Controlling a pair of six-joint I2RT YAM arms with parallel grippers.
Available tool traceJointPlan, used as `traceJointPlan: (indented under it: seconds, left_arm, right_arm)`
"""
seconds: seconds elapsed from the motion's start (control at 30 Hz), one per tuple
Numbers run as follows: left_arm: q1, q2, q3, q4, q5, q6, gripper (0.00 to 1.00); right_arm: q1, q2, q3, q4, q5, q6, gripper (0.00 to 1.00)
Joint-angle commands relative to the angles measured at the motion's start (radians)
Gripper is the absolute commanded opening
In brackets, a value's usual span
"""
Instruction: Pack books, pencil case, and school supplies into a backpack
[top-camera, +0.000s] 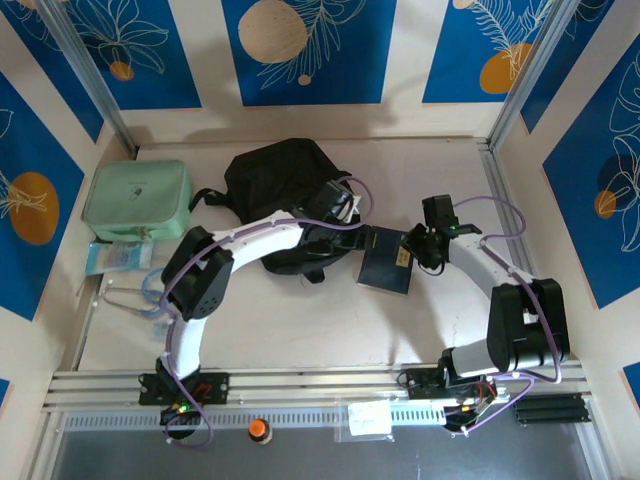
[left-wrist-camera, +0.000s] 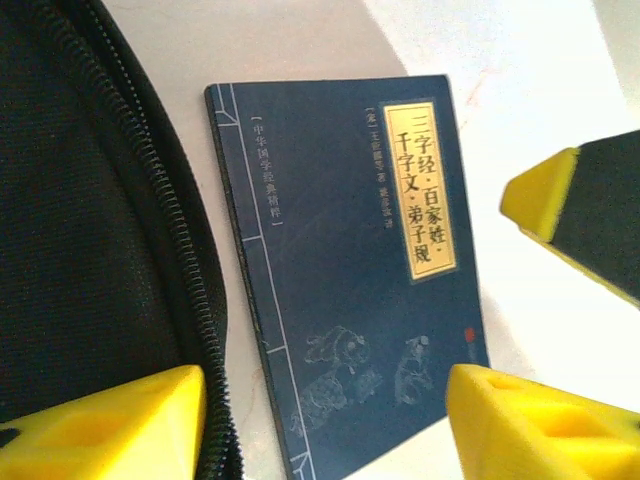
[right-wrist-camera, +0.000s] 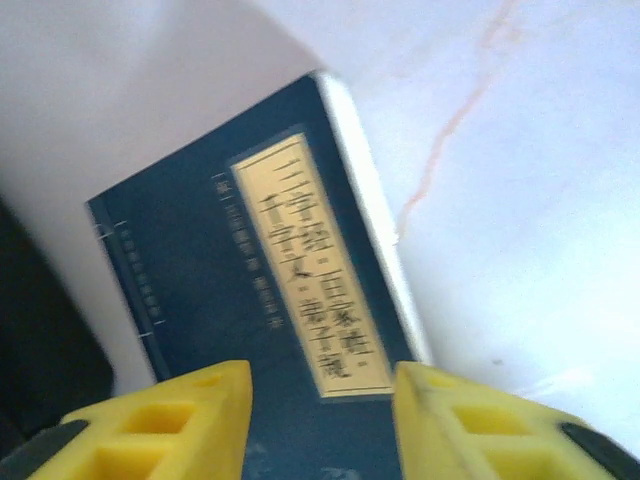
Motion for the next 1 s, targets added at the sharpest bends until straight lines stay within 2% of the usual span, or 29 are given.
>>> traceJointPlan:
  seconds: [0.0,0.13,0.23,0.37,0.53,0.73,0.97]
  left_arm:
    - [-0.043,0.047,0.07,-0.091,-0.077,-0.011,0.59]
    - [-0.072,0.024,0.083,-0.114,-0.198,0.013,0.56]
    - [-0.072,0.016,0.081,-0.143,-0.243,0.018,0.56]
    - [-0.075,-0.02,0.048,-0.132,-0.205,0.023,0.56]
    - [-0.077,-0.094,0.018,-0.118,-0.241,0.042,0.57]
    - [-0.097,-0.111,0.006,-0.052,-0.111,0.022,0.55]
    - [-0.132,-0.01,0.044,-0.04,-0.044,-0.023,0.4]
  right_arm:
    - [-0.016,0.019,-0.012,-0.041,-0.032,-0.057,0.35]
    - [-0.024,0.055,-0.004,-0.046,-0.035,-0.073,0.32]
    - [-0.027,0.08,-0.003,-0.038,-0.044,-0.076,0.32]
    - [-0.03,0.1,-0.009,-0.025,-0.059,-0.08,0.31]
    - [-0.033,0.104,-0.016,-0.011,-0.071,-0.076,0.31]
    - [-0.045,0.126,-0.018,-0.002,-0.088,-0.076,0.24]
    - [-0.049,0.144,-0.016,-0.001,-0.103,-0.078,0.21]
